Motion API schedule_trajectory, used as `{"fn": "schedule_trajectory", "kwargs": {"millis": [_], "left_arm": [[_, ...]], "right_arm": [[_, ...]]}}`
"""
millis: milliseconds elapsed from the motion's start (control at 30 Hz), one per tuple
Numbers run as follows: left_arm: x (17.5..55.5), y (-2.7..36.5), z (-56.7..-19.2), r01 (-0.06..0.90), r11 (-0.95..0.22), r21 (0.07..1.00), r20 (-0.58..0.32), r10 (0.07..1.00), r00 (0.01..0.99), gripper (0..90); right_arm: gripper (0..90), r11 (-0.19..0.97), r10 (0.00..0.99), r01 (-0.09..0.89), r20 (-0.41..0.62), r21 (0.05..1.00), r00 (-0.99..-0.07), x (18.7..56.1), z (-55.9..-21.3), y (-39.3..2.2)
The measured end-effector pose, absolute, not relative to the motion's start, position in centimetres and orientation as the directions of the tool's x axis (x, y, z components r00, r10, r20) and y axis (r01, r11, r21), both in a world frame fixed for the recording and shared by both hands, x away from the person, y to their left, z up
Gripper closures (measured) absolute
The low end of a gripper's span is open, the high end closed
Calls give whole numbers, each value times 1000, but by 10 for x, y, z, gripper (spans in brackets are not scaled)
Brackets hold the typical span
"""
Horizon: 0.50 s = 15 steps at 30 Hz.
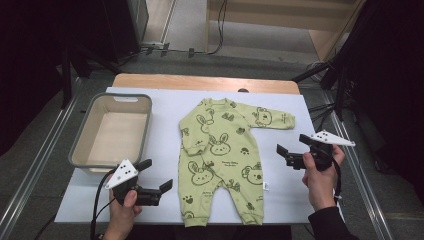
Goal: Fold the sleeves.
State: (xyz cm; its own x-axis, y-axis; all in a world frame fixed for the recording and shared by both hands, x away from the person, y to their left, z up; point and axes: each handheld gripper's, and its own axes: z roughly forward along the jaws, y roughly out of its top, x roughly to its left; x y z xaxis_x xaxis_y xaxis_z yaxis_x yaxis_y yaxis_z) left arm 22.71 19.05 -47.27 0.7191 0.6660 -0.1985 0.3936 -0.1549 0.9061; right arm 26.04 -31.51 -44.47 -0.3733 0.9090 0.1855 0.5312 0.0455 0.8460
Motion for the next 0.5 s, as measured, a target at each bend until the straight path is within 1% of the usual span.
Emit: {"fn": "schedule_trajectory", "kwargs": {"millis": [267,500], "left_arm": [[228,192,-473,395,-157,905,-199,665,720,0],[228,193,-472,394,-152,906,-202,663,720,0]], "right_arm": [[0,24,912,564,213,826,-351,290,-447,-318],[0,47,924,578,184,815,-336,316,-446,-320]]}}
